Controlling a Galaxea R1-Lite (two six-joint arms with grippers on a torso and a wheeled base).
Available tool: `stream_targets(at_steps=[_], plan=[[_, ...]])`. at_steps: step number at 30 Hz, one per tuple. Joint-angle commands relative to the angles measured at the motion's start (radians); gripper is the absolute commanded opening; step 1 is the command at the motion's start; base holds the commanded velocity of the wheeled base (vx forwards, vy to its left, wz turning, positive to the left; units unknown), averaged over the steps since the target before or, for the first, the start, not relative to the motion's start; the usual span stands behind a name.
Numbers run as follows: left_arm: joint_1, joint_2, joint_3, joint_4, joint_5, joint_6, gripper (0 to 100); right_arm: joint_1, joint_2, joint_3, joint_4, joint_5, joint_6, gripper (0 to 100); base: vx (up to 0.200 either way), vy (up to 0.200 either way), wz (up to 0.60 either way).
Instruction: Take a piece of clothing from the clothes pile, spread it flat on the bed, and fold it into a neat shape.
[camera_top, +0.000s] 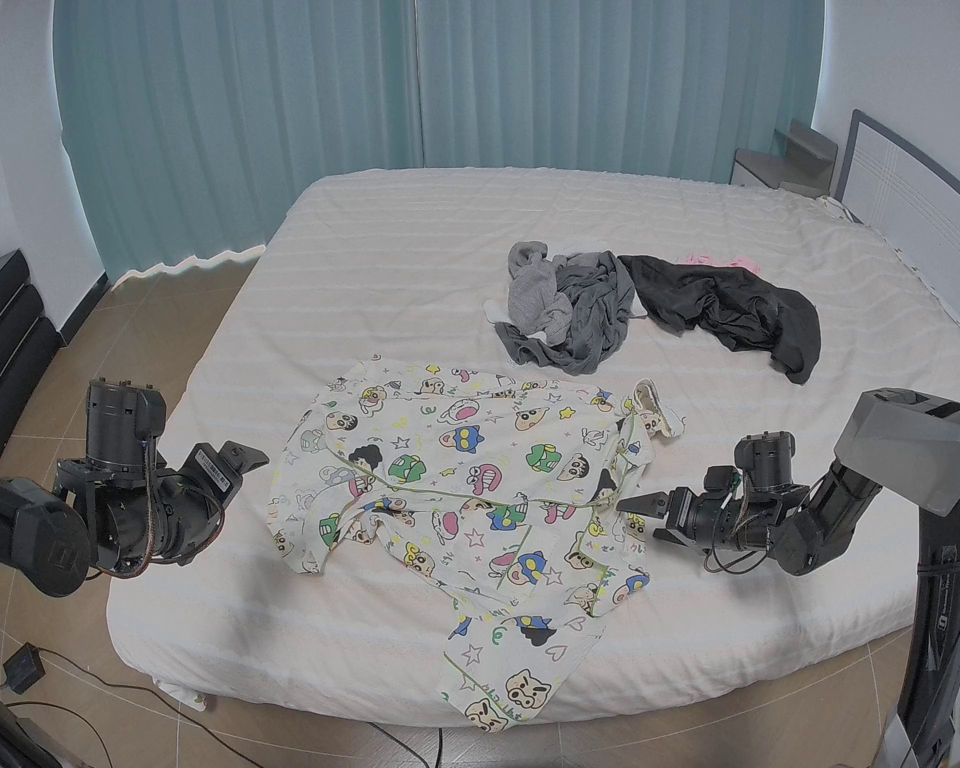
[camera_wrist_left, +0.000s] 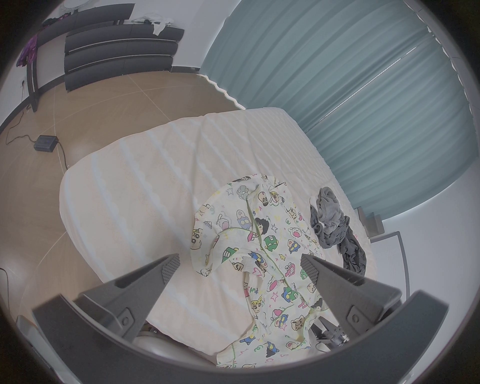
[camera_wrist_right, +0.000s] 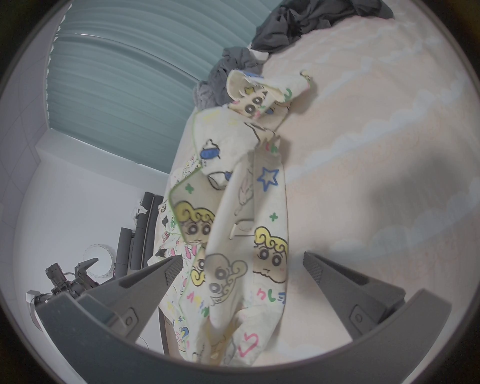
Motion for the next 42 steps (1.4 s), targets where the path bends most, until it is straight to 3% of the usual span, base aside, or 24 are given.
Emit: stream_targets(at_steps=[1, 7, 8, 20, 30, 36, 42], plan=[[0.001, 0.003, 0.0, 0.0, 0.0, -0.001, 100, -0.003, 0.035, -0.058, 0.052, -0.001, -0.016, 100, 0.0, 0.0, 0.0], [0.001, 0.006, 0.002, -0.022, 0.0, -0.001, 100, 0.009, 0.061, -0.115, 0.076, -0.032, -0.028, 100, 0.0, 0.0, 0.0], [0.002, 0.006, 0.002, -0.022, 0.0, -0.001, 100, 0.01, 0.061, -0.116, 0.076, -0.032, -0.028, 0, 0.0, 0.0, 0.0], [0.005, 0.01, 0.011, -0.048, 0.0, -0.001, 100, 0.021, 0.063, -0.133, 0.111, -0.066, -0.025, 0, 0.0, 0.0, 0.0], [0.001, 0.012, 0.023, -0.049, 0.0, 0.002, 100, -0.043, -0.046, -0.034, 0.095, -0.089, -0.022, 0, 0.0, 0.0, 0.0], [-0.021, 0.042, 0.035, -0.049, 0.002, 0.008, 100, -0.121, -0.129, 0.039, 0.097, -0.09, -0.037, 0, 0.0, 0.0, 0.0], [-0.034, 0.101, 0.042, -0.051, -0.003, 0.006, 100, -0.171, -0.146, 0.108, 0.095, -0.09, -0.129, 0, 0.0, 0.0, 0.0]])
